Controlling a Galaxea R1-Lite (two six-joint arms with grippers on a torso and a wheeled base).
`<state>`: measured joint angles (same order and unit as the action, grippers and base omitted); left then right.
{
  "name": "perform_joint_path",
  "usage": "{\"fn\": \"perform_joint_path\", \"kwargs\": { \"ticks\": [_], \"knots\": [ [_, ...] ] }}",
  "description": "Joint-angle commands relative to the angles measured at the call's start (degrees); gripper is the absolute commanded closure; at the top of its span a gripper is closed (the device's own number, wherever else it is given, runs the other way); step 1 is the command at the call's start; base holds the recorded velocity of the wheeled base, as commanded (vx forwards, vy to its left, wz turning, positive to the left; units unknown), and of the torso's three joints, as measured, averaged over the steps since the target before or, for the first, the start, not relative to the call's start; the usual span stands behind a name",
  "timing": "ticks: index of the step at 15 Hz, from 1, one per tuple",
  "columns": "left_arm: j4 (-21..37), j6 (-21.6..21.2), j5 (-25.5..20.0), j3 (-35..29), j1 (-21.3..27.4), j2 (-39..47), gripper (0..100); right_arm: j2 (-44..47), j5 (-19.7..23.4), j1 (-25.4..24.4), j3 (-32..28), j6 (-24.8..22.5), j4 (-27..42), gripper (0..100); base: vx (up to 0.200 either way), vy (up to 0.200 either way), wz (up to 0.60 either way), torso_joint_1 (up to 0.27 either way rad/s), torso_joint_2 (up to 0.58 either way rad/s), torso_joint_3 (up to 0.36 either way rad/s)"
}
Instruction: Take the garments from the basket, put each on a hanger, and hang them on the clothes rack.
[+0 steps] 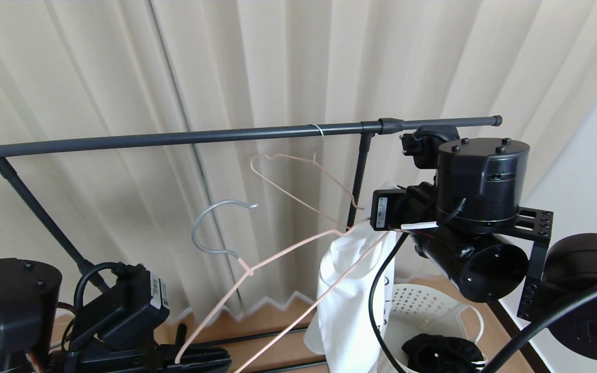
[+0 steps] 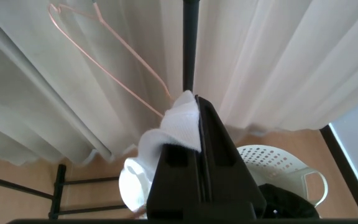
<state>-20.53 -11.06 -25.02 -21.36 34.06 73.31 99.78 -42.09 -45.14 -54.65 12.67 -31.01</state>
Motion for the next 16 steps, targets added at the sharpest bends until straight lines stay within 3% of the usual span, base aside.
{"fn": "perform_joint_path", "kwargs": {
  "ticks": [1,16],
  "knots": [
    [-1.27,0.86,0.14,-0.26,0.04,1.66,100,0.24,-0.01,-0.03,-0.02,-0.01,-0.01,100,0.000,0.000,0.00,0.000,0.00,0.000],
    [-1.88,0.86,2.87,-0.26,-0.13,1.66,100,-0.02,-0.36,1.20,-0.37,-0.54,-0.10,100,0.000,0.000,0.00,0.000,0.00,0.000]
  ]
}}
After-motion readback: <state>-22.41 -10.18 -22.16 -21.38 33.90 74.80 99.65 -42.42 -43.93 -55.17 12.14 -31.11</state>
